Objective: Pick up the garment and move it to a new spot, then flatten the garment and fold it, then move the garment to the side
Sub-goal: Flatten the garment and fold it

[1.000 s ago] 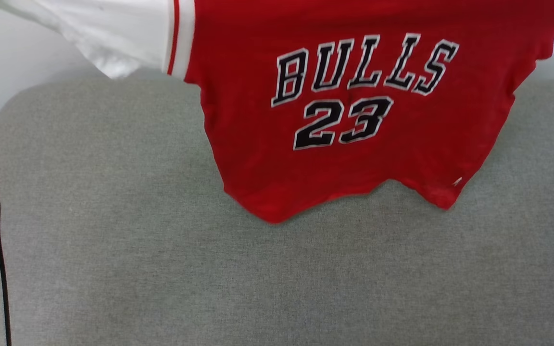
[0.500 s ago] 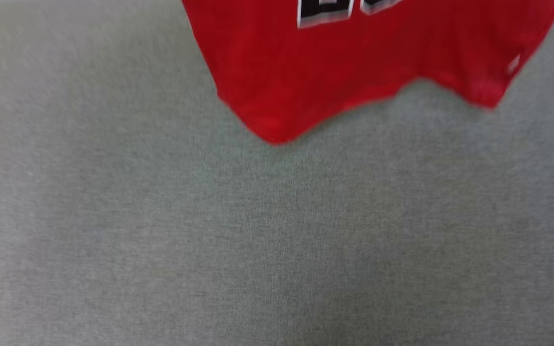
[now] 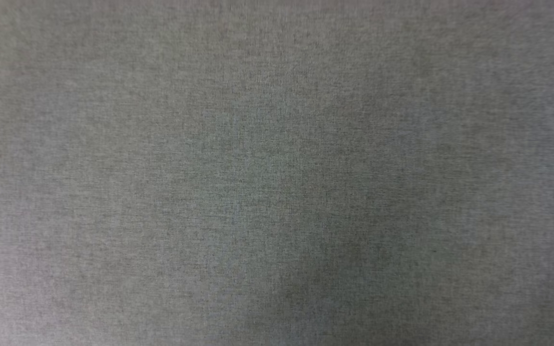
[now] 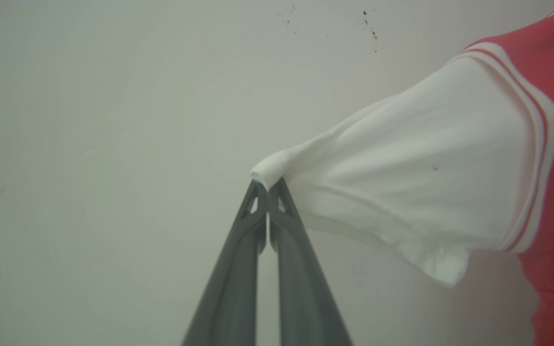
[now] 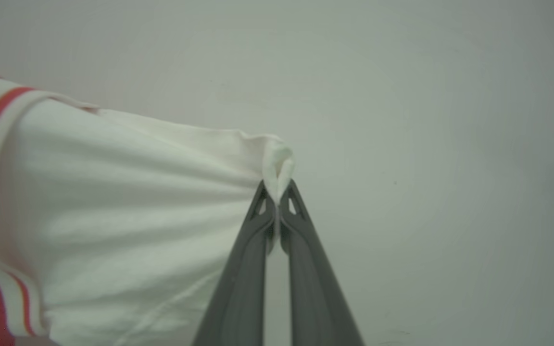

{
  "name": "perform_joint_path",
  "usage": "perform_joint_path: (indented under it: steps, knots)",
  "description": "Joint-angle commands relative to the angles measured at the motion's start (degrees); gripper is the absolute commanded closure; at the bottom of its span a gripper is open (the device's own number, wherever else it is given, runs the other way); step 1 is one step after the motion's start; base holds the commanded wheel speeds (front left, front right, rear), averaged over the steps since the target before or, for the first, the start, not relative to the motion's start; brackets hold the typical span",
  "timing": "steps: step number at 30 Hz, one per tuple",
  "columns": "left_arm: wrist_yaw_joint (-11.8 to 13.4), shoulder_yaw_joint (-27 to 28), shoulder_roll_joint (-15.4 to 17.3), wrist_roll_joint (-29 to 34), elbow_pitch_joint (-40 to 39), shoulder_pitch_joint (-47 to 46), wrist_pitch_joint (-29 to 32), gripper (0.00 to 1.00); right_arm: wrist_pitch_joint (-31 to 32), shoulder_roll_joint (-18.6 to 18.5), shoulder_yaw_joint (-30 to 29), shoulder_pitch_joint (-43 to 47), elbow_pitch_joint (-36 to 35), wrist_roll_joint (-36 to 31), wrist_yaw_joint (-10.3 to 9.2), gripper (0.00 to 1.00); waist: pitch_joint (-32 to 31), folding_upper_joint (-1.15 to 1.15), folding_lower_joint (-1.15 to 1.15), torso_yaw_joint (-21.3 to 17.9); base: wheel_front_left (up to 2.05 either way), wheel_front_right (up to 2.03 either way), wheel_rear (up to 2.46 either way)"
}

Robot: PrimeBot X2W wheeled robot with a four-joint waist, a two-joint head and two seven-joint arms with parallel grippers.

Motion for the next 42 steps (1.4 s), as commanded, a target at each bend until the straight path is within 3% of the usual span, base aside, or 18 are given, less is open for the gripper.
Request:
perform_joint_path:
  steps: [1,6,13,22,28,30,34,42]
  knots:
    - [0.2,-0.2,0.5,0.2,1.4,-1.9,-1.3,1.00,-0.8,0.3,-0.7,-1.4,1.3,-0.9,-0.16,1.00,1.4,0.00,-0.02,0.3,0.00,0.00,0.00]
    - [0.2,-4.7,-1.9,-0.6,10.1,-5.1,-7.9,1.00,-6.8,3.9,-3.1,-3.6,8.7,-3.9,-0.15,1.00,2.7,0.00,-0.02,0.6,0.00,0.00,0.00]
    - [0.2,-10.5,-3.6,-4.0,15.6,-0.3,-12.8,1.00,-10.8,6.3,-5.2,0.4,15.3,-3.5,-0.15,1.00,1.8,0.00,-0.02,0.3,0.00,0.00,0.00]
    - [0.2,-14.7,-6.4,-8.5,16.4,13.4,-16.0,1.00,-14.7,7.4,-4.2,11.7,20.6,0.9,-0.15,1.00,-3.4,0.00,-0.02,-0.1,0.00,0.00,0.00]
    - [0.3,-15.7,-8.0,-11.4,15.5,26.4,-16.5,1.00,-14.5,9.7,0.1,23.6,22.0,9.2,-0.12,1.00,-9.8,0.00,-0.02,-0.5,0.00,0.00,0.00]
    - [0.7,-16.2,-8.3,-12.1,14.4,31.0,-16.6,1.00,-13.6,7.6,1.9,27.8,21.7,12.2,-0.15,1.00,-12.2,0.00,-0.02,-0.4,0.00,0.00,0.00]
    - [1.9,-16.8,-8.5,-13.2,12.3,37.8,-16.7,1.00,-12.2,6.9,4.8,34.6,20.1,17.3,-0.14,1.00,-15.5,0.00,-0.02,-0.2,0.00,0.00,0.00]
    - [4.0,-18.1,-7.2,-17.1,7.0,53.6,-16.1,1.00,-8.8,1.1,10.9,52.5,11.1,29.7,-0.14,1.00,-22.2,0.00,-0.02,0.5,0.00,0.00,0.00]
